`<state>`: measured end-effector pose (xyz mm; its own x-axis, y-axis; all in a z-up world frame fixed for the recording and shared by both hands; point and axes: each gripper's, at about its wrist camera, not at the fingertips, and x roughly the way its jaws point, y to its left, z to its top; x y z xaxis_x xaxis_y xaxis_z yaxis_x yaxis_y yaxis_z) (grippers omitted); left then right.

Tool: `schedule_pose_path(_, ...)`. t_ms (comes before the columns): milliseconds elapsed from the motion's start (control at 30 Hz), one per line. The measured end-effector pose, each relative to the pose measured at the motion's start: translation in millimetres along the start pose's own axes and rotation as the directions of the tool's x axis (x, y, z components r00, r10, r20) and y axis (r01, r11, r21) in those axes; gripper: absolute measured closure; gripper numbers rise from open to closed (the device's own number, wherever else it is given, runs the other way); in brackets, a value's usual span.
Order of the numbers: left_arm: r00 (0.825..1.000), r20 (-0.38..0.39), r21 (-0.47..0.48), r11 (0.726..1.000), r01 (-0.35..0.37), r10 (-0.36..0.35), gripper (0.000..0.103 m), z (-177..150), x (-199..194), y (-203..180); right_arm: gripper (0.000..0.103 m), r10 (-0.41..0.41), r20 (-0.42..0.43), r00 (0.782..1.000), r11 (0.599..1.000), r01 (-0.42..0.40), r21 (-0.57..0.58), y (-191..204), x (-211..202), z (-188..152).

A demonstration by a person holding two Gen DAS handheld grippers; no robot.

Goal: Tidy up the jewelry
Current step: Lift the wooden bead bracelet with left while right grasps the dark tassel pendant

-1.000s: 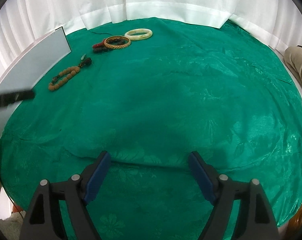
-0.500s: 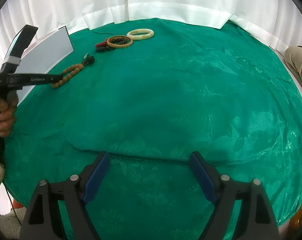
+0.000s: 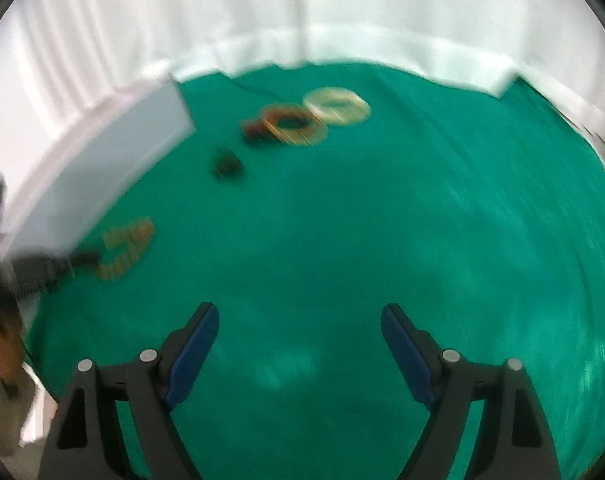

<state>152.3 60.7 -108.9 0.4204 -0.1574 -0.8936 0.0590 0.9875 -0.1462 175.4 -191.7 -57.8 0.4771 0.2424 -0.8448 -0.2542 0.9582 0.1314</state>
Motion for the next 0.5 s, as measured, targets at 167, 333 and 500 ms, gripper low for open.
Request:
schedule_pose_path(167, 1.0, 0.015, -0.02, 1.0, 0.003, -0.003, 0.092, -6, -7, 2, 0.027, 0.044, -0.012, 0.999, 0.993, -0.045, -0.11, 27, 66, 70)
schedule_pose_path(333, 1.0, 0.017, -0.032, 0.999, 0.012, -0.012, 0.092, -9, -7, 2, 0.063, 0.026, -0.036, 0.999, 0.97, -0.034, -0.242, 63, 115, 85)
schedule_pose_path(500, 0.999, 0.013, -0.045, 0.998, 0.037, -0.037, 0.092, -8, -5, 6, 0.09, 0.03, -0.027, 0.999, 0.974, -0.035, -0.224, 65, 106, 77)
